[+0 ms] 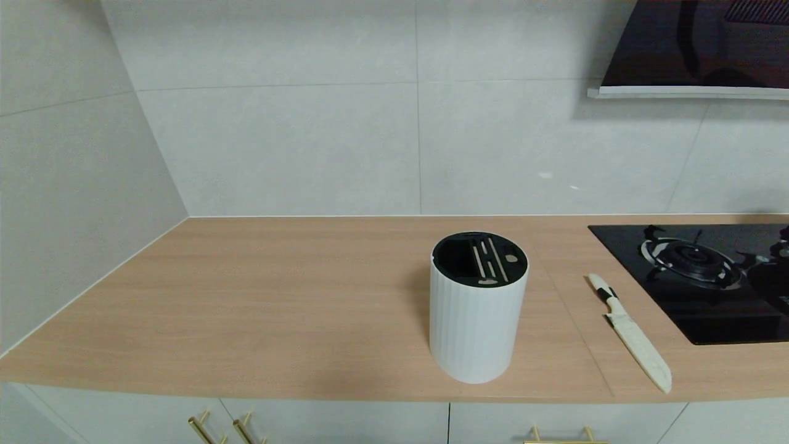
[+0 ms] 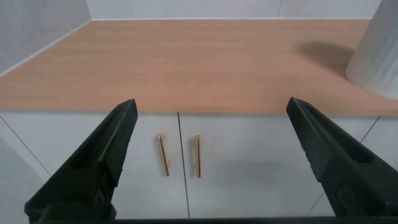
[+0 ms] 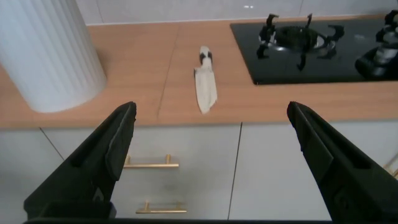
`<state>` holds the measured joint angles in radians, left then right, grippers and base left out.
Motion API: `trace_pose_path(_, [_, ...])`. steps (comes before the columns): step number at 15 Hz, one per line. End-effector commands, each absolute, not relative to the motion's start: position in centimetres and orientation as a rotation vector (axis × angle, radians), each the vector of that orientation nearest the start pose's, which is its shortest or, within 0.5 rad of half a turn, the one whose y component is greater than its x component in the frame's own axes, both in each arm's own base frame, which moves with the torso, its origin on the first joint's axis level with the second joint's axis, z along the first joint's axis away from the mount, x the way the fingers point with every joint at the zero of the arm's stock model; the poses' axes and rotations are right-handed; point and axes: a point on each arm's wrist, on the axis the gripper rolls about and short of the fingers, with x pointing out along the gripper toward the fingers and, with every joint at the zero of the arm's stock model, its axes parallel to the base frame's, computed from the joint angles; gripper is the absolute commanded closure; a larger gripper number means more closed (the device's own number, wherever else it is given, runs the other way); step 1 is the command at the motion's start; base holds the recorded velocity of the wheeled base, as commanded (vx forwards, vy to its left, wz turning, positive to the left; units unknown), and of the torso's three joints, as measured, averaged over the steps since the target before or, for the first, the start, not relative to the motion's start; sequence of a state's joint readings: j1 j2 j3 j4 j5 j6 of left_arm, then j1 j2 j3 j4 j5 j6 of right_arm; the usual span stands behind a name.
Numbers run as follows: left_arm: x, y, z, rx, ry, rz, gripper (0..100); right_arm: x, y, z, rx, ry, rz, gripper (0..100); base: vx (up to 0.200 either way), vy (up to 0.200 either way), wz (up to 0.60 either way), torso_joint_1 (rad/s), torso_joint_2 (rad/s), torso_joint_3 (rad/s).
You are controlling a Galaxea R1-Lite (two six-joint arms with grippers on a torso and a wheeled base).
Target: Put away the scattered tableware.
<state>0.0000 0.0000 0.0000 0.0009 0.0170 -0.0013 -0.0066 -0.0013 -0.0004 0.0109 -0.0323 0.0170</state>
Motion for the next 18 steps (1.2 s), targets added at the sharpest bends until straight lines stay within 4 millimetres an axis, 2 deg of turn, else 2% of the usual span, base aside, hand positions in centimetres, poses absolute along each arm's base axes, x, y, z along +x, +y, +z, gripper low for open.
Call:
trace_pose_path(1, [-2.27, 0.04, 7.55, -0.002, 0.002, 0.018, 0, -2.28, -0.05, 7.44, 0.017, 0.01, -0.04, 0, 0.0, 0.0, 0.0, 0.286, -0.59, -0.305])
trace_pose_path(11, [-2.27, 0.03, 7.55, -0.002, 0.002, 0.018, 0, -2.28, -0.06, 7.44, 0.015, 0.01, -0.038, 0, 0.0, 0.0, 0.0, 0.204, -0.43, -0.224])
trace_pose_path(18, [-2.27, 0.03, 7.55, -0.002, 0.002, 0.018, 0, -2.29, -0.05, 7.48, 0.015, 0.009, -0.035, 0, 0.0, 0.0, -0.09, 0.006, -0.01, -0.005])
